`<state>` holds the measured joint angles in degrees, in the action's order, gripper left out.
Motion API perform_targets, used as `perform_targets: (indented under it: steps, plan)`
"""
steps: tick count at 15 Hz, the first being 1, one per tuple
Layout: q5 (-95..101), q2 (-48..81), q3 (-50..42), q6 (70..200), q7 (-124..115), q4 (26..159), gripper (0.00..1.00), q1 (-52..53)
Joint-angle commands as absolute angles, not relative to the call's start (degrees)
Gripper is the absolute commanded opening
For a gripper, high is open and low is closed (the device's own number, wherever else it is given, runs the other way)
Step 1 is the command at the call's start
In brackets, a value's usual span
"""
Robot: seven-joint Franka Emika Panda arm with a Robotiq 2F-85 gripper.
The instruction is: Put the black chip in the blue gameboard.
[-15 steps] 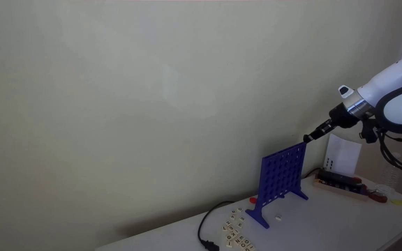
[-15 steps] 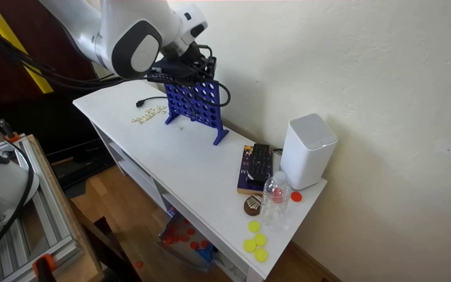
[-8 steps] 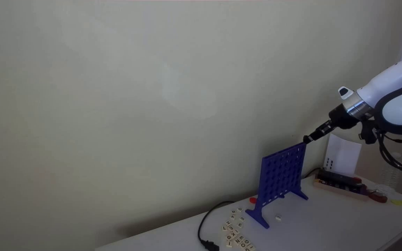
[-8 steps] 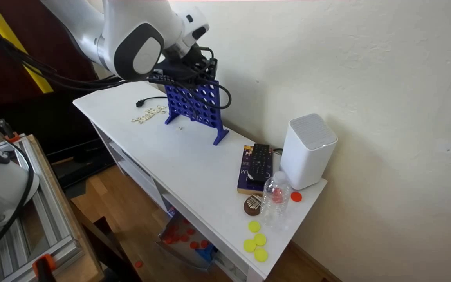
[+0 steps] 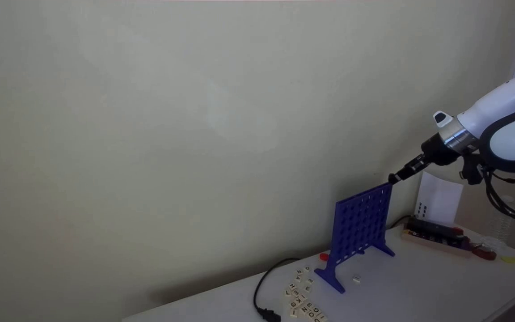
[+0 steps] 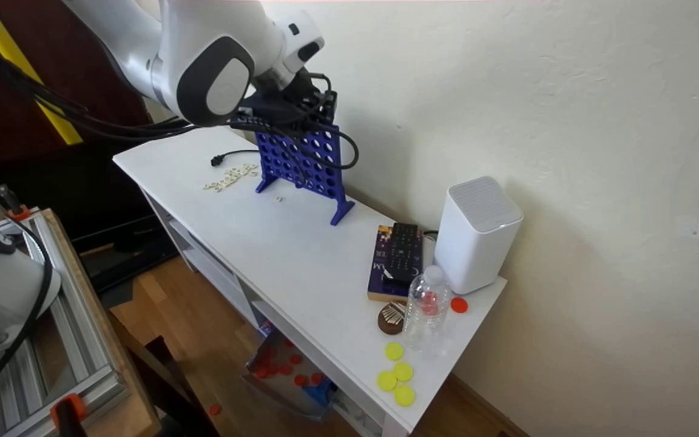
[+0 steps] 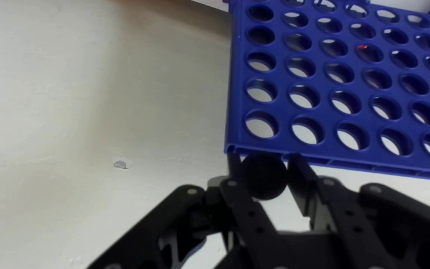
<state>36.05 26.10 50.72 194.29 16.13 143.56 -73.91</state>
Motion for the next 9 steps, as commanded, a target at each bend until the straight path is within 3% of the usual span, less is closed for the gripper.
perform_targets:
  steps: [1, 6, 7, 9]
  plan:
    - [36.05, 26.1, 50.72, 194.32, 16.13, 143.56, 0.35, -73.91]
    - [36.05, 26.1, 50.71, 194.44, 16.13, 143.56, 0.35, -73.91]
    - [36.05, 26.1, 50.71, 194.45, 16.13, 143.56, 0.1, -73.91]
    - [36.06, 26.1, 50.19, 194.77, 16.64, 143.13, 0.1, -73.26]
